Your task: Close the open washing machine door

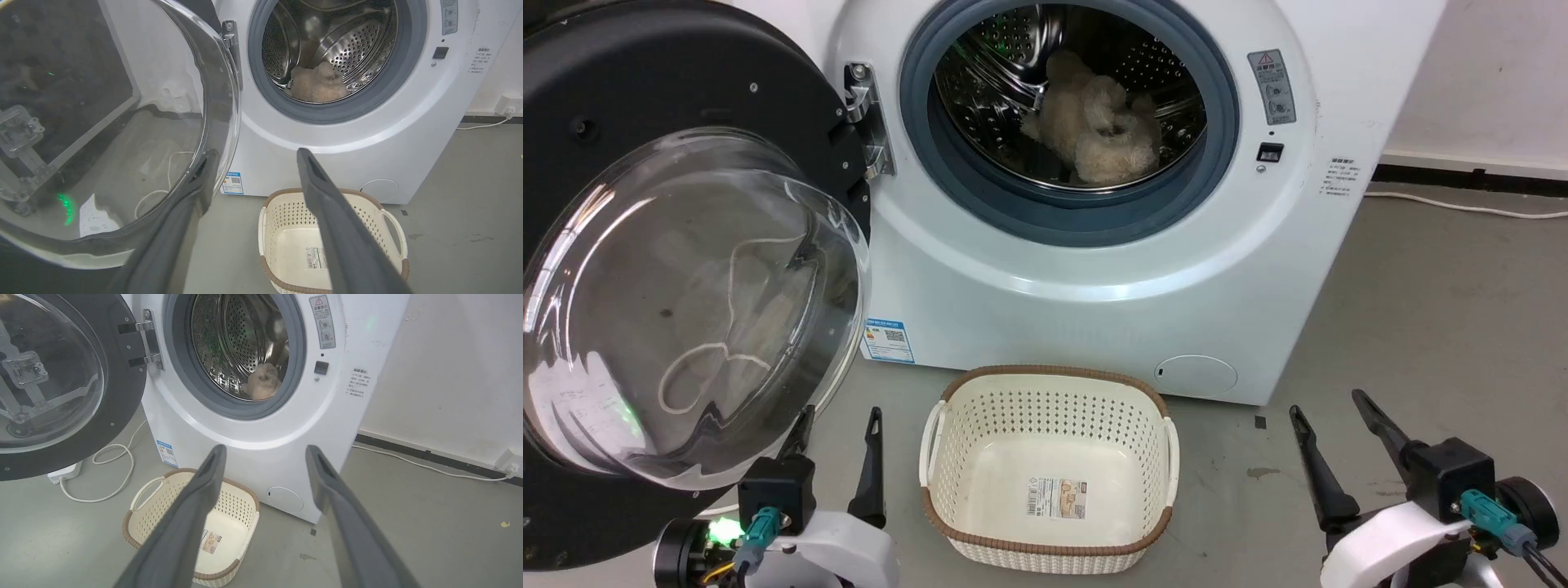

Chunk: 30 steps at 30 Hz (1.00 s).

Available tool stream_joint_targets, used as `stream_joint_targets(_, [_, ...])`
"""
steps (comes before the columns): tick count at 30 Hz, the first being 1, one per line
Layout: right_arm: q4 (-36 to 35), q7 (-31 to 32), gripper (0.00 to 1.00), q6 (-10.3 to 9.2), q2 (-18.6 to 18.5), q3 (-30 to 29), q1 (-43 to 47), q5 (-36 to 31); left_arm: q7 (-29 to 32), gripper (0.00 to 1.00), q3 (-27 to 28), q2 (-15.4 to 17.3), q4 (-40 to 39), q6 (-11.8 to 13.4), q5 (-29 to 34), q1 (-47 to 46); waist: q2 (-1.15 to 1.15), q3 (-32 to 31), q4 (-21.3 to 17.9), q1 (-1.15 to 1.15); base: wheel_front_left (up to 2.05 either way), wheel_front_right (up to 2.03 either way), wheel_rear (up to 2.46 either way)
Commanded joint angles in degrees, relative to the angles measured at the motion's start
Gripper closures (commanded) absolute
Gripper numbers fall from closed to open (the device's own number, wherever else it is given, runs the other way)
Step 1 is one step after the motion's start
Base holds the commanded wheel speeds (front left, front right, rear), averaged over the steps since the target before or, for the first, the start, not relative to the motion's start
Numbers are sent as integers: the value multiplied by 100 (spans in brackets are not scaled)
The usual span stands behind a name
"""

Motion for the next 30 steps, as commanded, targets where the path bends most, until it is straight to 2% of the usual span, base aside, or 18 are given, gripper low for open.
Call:
stream_joint_targets(1, [2,-56,0,0,-4,-14,21,45,-63,0,-11,4,3,5,11,-11,0,0,3,0,0,0,0])
stream_joint_targets(7, [-1,-154,0,0,-3,-49,51,51,-158,0,-69,22,0,21,19,-23,0,-11,75,0,0,0,0])
stream_joint_targets(22, [34,-357,0,-1,5,56,148,118,-362,0,-190,103,-16,50,4,14,0,-103,672,0,0,0,0])
stream_joint_targets(30, [125,-452,0,-1,-31,282,22,159,-457,0,-170,128,-135,161,-11,103,0,-48,914,0,0,0,0])
